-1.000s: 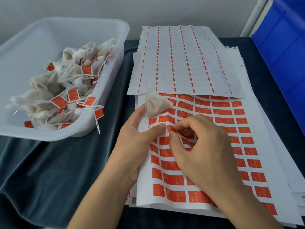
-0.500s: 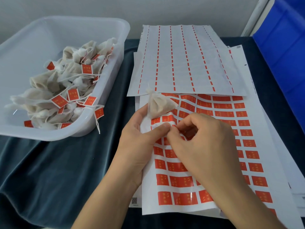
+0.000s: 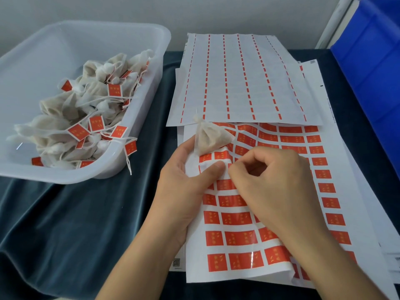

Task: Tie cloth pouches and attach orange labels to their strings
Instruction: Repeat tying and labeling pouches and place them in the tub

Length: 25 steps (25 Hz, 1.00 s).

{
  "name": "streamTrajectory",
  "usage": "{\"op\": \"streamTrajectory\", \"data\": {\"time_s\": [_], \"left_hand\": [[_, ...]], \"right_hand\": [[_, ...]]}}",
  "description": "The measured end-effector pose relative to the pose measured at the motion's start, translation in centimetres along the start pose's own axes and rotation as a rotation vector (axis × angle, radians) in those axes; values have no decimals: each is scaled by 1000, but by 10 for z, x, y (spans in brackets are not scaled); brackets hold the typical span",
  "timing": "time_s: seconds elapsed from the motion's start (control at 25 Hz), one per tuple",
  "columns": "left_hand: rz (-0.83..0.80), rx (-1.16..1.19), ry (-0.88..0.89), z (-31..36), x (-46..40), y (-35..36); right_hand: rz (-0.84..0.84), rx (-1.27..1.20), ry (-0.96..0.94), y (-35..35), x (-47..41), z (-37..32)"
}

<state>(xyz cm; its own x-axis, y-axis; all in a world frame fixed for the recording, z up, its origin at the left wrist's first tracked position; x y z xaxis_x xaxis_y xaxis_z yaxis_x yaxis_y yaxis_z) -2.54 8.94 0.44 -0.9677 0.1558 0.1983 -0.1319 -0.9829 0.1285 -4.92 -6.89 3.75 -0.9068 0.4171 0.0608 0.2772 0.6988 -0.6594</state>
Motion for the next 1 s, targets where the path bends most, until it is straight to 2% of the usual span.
{"op": "streamTrajectory", "data": {"time_s": [0.32,0.52,0.8,0.88,1.0], "left_hand": [[-15,-4,-63,-4,2,0],[7,-44,-56,-4,1,2],[11,-97,0,5,1,-4],[11,-168,-5,8,-2,-9],[11,-432,72,13,-6,-18]], "right_hand": [[22,78,-18,2,3,-3],[54,108,-26,1,3,-3],[6,232,-24,1,-4,-2],[-25,249,-22,0,-6,0],[-55,229,-6,-4,-8,4]]}}
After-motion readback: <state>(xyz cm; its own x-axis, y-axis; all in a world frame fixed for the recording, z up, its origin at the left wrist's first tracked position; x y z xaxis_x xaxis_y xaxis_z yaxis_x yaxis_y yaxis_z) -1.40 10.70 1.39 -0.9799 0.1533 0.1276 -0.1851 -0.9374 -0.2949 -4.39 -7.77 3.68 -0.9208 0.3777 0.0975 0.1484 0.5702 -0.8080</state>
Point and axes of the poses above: each hand's wrist, its own x-axis away from the middle knuckle, its own y-axis out of the palm, z = x × y, the point moved 5 cm from there along -x, towards the middle knuckle, and after that the axes turned 10 degrees about y, right-handed, at the moved point
